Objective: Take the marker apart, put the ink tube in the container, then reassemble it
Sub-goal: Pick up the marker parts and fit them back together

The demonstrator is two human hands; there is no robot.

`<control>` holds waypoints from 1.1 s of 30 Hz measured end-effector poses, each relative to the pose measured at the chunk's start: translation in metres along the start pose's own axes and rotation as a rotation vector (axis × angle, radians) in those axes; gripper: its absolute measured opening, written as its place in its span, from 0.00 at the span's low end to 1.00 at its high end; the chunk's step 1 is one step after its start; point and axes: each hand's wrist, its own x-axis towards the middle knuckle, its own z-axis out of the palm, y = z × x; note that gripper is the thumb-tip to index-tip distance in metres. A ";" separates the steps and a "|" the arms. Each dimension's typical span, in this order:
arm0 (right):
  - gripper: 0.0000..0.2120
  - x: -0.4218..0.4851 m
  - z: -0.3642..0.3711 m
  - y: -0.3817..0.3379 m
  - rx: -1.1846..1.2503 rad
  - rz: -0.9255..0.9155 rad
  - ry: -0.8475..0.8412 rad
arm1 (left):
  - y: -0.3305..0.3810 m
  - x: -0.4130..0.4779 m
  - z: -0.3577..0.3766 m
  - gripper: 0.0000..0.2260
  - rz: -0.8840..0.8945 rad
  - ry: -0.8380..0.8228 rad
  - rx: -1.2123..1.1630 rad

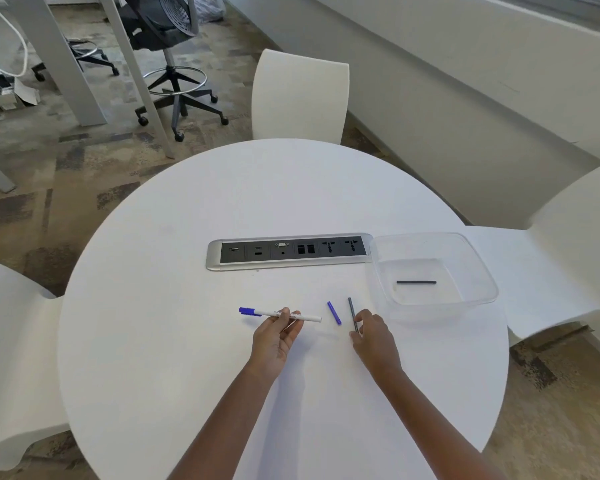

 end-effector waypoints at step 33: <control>0.08 -0.024 -0.037 -0.054 1.069 -0.193 -0.053 | -0.006 -0.034 0.027 0.06 -0.118 0.081 -0.337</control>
